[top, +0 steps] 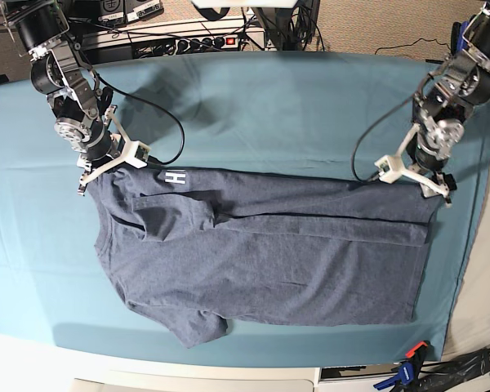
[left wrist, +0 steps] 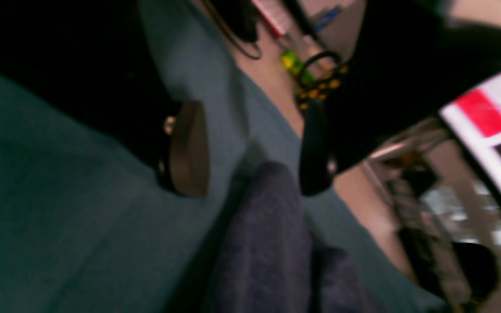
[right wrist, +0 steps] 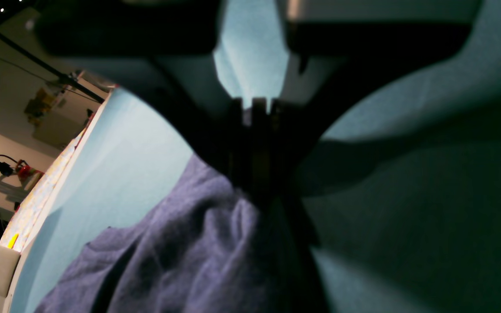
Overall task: Fold the T-shirt properly
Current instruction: 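Drag the shirt with both grippers toward the robot across the cloth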
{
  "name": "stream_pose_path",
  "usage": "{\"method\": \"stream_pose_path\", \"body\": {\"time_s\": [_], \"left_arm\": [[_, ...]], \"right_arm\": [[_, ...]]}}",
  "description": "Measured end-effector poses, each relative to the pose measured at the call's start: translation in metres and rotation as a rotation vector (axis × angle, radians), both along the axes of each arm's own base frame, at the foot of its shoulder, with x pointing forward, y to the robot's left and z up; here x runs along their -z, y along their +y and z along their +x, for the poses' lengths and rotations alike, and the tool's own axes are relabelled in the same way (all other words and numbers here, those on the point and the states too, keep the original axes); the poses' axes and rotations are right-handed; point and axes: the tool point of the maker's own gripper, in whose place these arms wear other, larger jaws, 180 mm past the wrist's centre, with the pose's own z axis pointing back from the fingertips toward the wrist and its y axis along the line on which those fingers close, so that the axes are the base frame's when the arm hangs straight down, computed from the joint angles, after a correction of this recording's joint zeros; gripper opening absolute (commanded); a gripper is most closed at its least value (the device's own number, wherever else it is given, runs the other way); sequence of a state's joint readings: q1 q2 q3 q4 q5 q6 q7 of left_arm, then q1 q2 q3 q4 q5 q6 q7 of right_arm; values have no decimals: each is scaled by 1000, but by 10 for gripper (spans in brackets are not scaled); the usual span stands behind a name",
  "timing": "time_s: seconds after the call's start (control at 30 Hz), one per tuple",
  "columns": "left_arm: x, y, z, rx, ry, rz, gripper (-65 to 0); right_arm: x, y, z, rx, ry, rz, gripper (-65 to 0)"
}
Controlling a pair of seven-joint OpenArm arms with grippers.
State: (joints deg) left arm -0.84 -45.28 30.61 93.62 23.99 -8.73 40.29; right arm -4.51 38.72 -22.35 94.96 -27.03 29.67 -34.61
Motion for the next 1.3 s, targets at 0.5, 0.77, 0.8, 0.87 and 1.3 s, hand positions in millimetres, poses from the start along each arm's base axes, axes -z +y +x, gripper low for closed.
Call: {"method": "stream_pose_path", "body": {"time_s": [0.5, 0.77, 0.8, 0.87, 1.3], "left_arm": [[-7, -19, 28, 93, -73, 14, -307], [0, 8, 34, 53, -73, 76, -323], [0, 8, 35, 49, -80, 72, -347], [0, 8, 35, 42, -84, 62, -414], [6, 8, 30, 26, -63, 37, -650]], "right_arm": [[0, 0, 0, -1, -1, 2, -650], [0, 1, 0, -2, 0, 3, -650], [0, 1, 0, -2, 0, 3, -650], [0, 1, 0, -2, 0, 3, -650], [0, 1, 0, -2, 0, 3, -650]]}}
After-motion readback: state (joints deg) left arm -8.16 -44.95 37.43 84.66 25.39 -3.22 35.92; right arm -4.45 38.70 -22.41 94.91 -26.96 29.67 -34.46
